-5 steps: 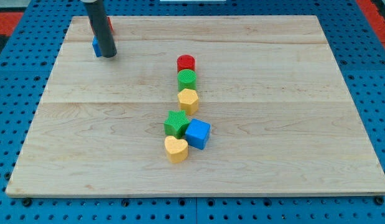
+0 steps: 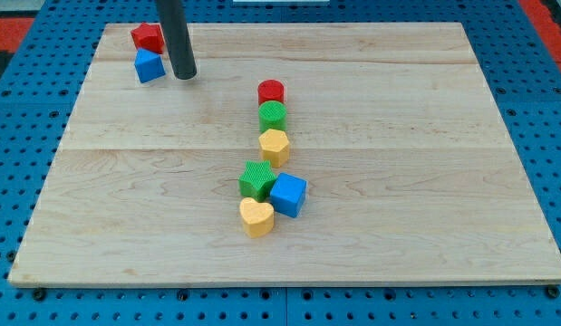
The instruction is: Nudge the blue triangle left a bit
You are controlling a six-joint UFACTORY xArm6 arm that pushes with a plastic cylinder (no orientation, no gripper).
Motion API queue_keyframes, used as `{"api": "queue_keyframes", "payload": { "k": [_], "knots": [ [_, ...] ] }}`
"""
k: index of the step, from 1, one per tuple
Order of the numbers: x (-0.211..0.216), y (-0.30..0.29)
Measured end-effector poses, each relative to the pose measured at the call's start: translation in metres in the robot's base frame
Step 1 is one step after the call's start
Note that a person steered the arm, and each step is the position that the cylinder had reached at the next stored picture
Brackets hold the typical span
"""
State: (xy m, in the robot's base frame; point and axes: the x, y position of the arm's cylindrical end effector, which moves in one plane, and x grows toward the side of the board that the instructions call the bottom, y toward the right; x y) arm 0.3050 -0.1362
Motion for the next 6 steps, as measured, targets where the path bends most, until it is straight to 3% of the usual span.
{"api": "queue_keyframes", "payload": {
  "k": [6],
  "knots": [
    [-0.012,-0.024]
  ]
}}
